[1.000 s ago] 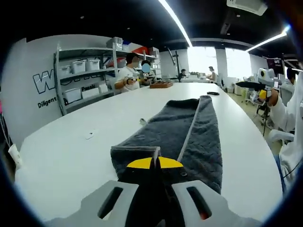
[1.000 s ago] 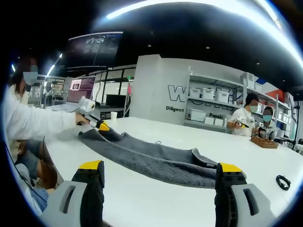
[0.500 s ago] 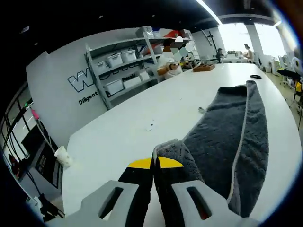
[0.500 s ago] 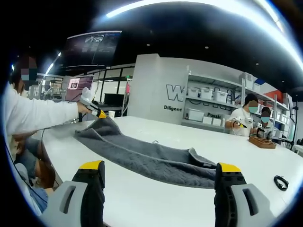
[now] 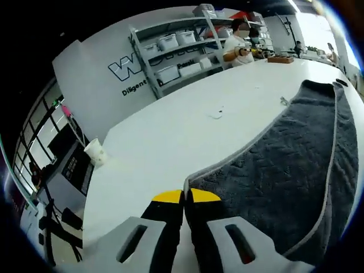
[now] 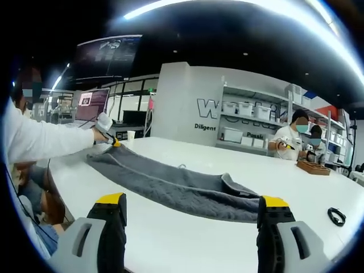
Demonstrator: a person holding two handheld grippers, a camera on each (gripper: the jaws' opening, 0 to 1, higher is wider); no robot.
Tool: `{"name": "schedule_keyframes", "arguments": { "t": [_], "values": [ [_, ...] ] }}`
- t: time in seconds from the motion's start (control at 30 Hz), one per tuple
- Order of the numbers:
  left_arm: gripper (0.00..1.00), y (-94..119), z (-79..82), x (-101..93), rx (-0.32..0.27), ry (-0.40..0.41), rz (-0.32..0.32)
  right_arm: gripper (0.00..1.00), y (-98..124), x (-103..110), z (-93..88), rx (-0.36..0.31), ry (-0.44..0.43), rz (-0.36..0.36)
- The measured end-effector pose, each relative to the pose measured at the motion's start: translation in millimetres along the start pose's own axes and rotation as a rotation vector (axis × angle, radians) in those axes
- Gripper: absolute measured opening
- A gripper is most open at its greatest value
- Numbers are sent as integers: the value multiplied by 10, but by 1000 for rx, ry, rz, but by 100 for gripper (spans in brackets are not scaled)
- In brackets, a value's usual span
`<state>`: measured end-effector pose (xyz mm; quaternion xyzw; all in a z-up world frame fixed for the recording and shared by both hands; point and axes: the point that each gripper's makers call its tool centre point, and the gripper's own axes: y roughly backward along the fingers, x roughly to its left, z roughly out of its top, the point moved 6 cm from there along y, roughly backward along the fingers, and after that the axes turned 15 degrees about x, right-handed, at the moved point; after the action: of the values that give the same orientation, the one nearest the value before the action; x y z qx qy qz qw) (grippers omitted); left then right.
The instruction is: Open the folded towel by lifting each exposed corner and separating the folded layers until the towel lies flat within the target outline without major curled edges
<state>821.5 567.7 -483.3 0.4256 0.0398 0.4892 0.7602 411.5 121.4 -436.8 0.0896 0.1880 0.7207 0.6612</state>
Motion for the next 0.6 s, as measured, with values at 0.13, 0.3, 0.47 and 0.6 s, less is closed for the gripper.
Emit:
{"name": "schedule_keyframes", "arguments": {
  "t": [0.13,0.3,0.47,0.6],
  "values": [
    [13,133,83,34,-76,55,0,96,17,-29,-4,-3,-9,0],
    [31,538,267,90,-239,131,-16,96,20,-44,0,-1,-4,-5],
    [37,1087,358,-103,-406,222,-180,96,-9,-64,23,-2,-2,-10],
    [52,1473,320,-276,-497,261,-248,96,0,-65,65,-11,8,-15]
  ]
}}
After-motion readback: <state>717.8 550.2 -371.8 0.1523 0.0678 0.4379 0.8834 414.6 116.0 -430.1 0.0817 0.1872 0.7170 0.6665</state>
